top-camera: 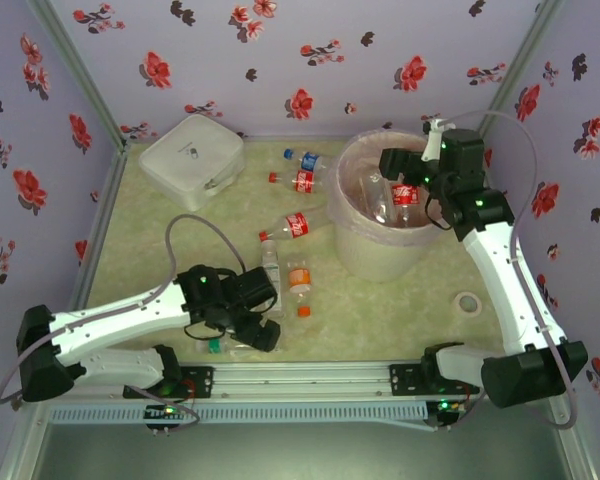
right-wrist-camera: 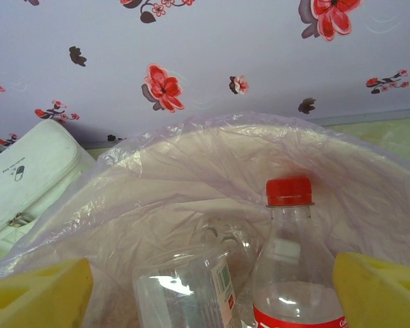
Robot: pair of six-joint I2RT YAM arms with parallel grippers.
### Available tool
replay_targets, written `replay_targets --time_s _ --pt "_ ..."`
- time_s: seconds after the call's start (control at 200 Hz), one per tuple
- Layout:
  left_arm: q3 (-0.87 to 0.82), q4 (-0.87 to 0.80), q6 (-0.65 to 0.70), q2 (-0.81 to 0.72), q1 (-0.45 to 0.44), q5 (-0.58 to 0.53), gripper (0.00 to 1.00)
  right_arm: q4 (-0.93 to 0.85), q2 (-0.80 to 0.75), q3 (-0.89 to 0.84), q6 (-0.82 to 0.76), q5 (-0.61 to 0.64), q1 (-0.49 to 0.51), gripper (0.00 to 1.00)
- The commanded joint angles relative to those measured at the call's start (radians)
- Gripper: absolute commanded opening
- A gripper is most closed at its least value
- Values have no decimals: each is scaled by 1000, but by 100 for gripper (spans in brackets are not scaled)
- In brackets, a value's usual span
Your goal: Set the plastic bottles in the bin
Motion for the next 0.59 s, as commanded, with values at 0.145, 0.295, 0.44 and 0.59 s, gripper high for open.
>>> replay_targets --time_s 0.145,0.295,0.44,0.59 --pt "-97 159 161 100 -5 -19 100 -15 -11 40 -33 6 7 91" --pt "-123 182 203 115 -16 -7 100 -25 -12 50 -40 21 6 90" --pt "-143 226 233 164 -16 7 100 -32 -11 57 -42 27 7 90" --pt "-137 228 248 238 -16 4 100 -37 -10 67 -47 39 7 90"
